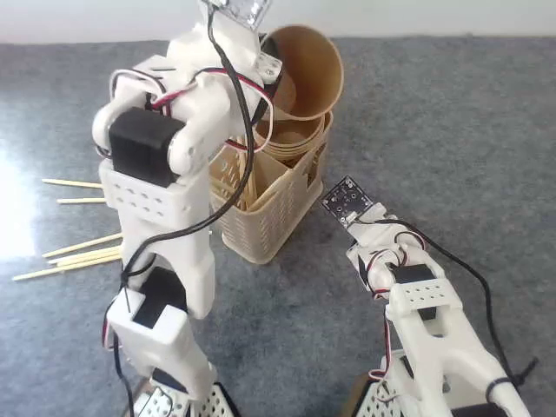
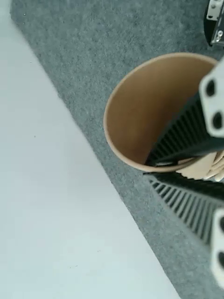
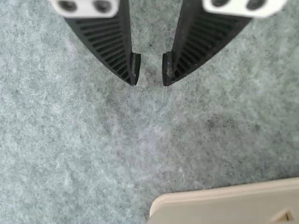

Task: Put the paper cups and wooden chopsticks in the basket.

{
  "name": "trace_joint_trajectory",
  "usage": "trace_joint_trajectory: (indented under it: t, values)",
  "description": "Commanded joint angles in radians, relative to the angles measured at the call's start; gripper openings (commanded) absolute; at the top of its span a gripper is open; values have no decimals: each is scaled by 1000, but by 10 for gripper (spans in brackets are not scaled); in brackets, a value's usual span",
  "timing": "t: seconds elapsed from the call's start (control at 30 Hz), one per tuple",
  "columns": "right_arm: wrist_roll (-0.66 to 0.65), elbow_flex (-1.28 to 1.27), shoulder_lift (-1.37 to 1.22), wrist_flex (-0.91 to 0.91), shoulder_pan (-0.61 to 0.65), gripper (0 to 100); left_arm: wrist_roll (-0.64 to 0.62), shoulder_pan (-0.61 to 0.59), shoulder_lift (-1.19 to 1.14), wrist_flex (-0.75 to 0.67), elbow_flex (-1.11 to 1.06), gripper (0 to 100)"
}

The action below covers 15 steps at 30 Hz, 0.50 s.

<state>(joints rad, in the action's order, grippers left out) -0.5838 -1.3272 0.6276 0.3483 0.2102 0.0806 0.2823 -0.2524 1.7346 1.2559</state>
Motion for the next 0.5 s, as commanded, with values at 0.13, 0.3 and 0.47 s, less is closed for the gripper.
trace_joint_trajectory:
  t: [0.13,0.3,0.47]
  values:
    - [-12,8,27,-21,4,91,-80,34,-15,5,18,9]
    - [-12,8,27,-18,4,91,-97,-2,-77,9,8,9]
    - [-12,8,27,-19,4,91,-117,-25,-109,17,10,9]
